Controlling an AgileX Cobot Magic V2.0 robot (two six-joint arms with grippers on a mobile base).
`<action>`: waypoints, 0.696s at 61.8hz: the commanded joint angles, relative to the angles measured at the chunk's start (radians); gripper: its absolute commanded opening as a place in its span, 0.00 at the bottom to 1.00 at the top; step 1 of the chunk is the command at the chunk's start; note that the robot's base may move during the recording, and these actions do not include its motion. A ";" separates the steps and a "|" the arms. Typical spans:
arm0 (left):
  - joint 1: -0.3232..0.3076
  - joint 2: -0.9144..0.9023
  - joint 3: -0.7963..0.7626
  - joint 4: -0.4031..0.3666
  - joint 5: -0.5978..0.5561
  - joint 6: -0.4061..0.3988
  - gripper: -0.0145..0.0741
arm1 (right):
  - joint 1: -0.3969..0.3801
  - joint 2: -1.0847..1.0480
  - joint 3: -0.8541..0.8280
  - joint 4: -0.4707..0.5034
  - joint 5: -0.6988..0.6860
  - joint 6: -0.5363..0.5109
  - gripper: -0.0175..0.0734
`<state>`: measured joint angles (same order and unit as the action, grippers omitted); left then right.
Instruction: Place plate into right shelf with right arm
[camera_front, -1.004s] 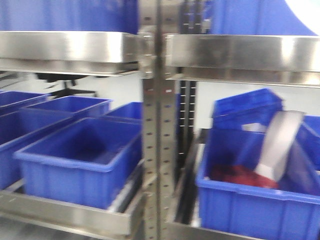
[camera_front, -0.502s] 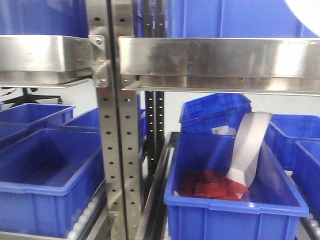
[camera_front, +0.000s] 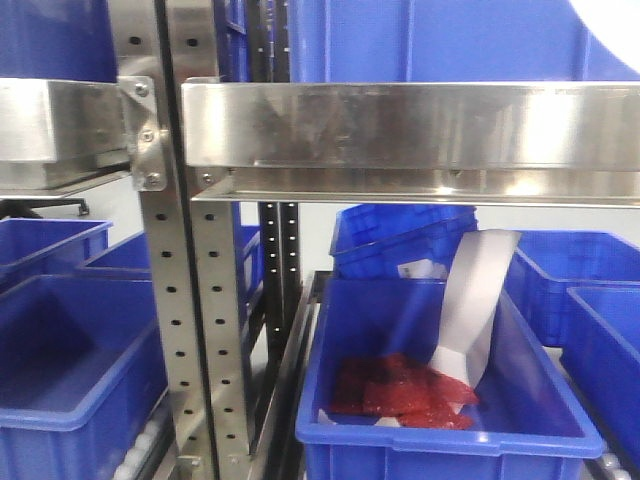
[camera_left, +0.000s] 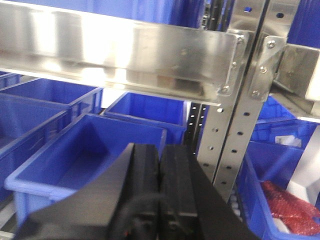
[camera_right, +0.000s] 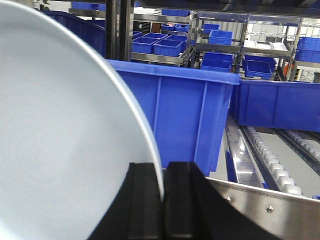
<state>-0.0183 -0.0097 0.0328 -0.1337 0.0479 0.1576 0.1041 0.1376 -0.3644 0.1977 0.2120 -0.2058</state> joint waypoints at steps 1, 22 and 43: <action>-0.002 -0.010 0.010 -0.008 -0.090 -0.007 0.02 | -0.008 0.008 -0.027 0.008 -0.093 -0.002 0.25; -0.002 -0.010 0.010 -0.008 -0.090 -0.007 0.02 | -0.008 0.008 -0.028 0.009 -0.114 -0.002 0.25; -0.002 -0.010 0.010 -0.008 -0.090 -0.007 0.02 | -0.008 0.024 -0.028 0.009 -0.093 -0.002 0.25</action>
<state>-0.0183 -0.0097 0.0328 -0.1337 0.0479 0.1576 0.1041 0.1376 -0.3644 0.1977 0.2187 -0.2058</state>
